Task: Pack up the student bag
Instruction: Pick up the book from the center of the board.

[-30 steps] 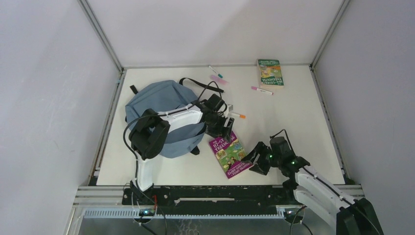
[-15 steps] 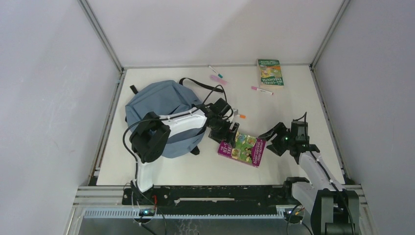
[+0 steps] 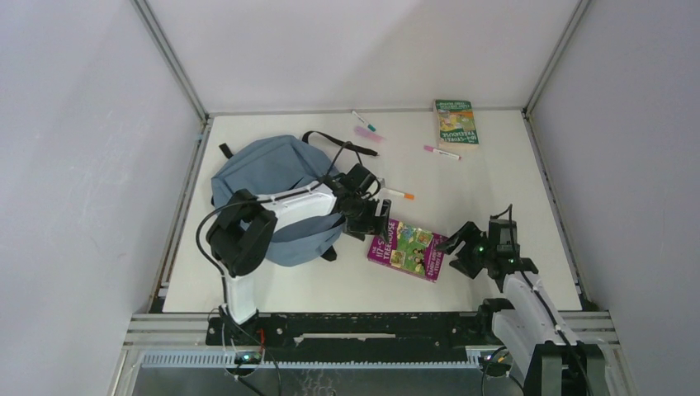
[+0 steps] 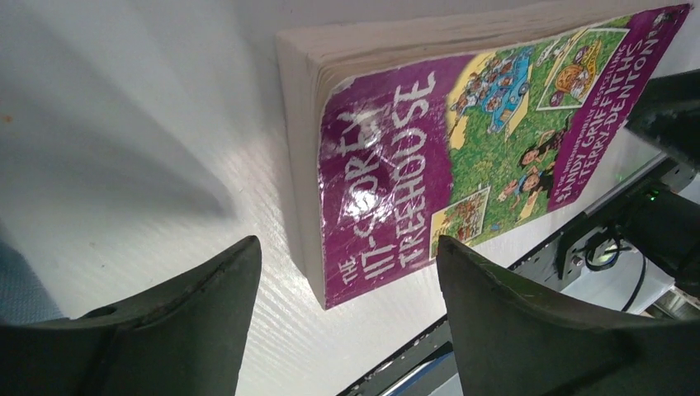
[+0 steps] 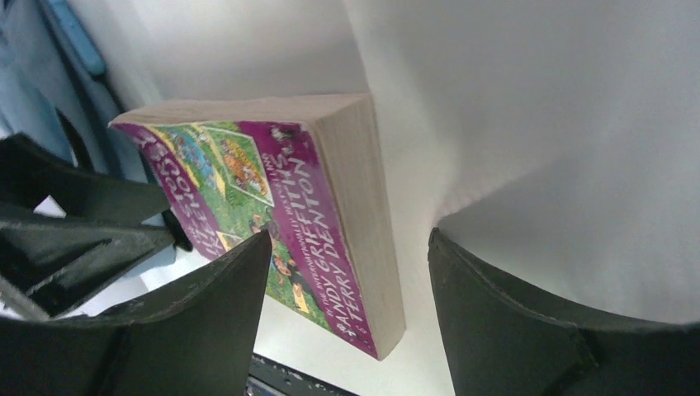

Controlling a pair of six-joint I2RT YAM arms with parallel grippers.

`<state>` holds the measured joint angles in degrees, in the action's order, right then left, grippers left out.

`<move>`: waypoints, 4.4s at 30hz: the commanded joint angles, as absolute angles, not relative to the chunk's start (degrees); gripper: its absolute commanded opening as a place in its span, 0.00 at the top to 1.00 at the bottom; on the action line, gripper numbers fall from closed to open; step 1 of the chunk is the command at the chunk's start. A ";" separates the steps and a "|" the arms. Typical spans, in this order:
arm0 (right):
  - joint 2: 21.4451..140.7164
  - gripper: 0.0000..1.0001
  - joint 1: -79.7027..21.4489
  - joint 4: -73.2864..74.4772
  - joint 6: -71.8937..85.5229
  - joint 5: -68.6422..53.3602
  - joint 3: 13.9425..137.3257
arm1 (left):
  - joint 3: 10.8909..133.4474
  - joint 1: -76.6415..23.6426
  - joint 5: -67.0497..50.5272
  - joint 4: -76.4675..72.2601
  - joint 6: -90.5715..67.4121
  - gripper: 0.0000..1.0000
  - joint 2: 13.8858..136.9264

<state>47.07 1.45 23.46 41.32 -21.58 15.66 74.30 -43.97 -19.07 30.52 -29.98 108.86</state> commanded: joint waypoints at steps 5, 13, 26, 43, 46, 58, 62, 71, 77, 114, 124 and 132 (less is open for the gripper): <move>50.03 0.23 -4.37 12.01 48.30 -26.66 10.39 | 74.56 -43.98 -22.34 24.93 -32.24 0.19 112.53; 51.69 0.23 -6.04 8.48 50.84 -26.73 9.89 | 72.48 -44.02 -33.83 14.79 -39.28 0.28 107.72; 56.16 0.23 -6.53 4.76 51.57 -26.85 9.82 | 69.65 -43.95 -39.63 6.08 -44.78 0.70 100.16; 57.39 0.83 -4.46 3.91 50.72 -27.52 10.50 | 71.19 -44.01 -40.85 11.08 -40.87 0.71 104.01; 57.64 1.00 -4.09 4.16 50.36 -27.76 10.62 | 72.45 -43.95 -38.67 14.19 -38.92 0.71 105.44; 46.17 1.00 -3.54 15.09 50.19 -24.45 14.07 | 74.98 -39.65 -25.84 28.18 -30.57 0.20 102.87; 38.89 1.00 -3.35 20.29 49.90 -23.06 16.80 | 73.19 -37.84 -24.61 28.48 -29.97 0.19 100.27; 34.16 1.00 -3.25 25.47 47.83 -23.15 20.85 | 69.60 -35.66 -29.00 25.13 -31.55 0.10 96.70; 34.12 1.00 -3.25 25.29 47.18 -23.76 20.54 | 64.28 -34.45 -35.90 16.06 -39.44 0.00 97.63; 31.25 0.00 9.63 15.43 51.59 -49.26 11.28 | 64.00 -36.72 -29.90 -0.77 -57.44 1.00 90.90; 32.97 0.00 9.84 -11.70 69.71 -60.31 6.11 | 61.48 -33.90 -37.21 -15.60 -69.00 1.00 87.63; 34.99 0.00 9.00 -24.63 78.34 -59.22 5.82 | 59.94 -33.82 -39.64 -23.29 -73.74 1.00 88.14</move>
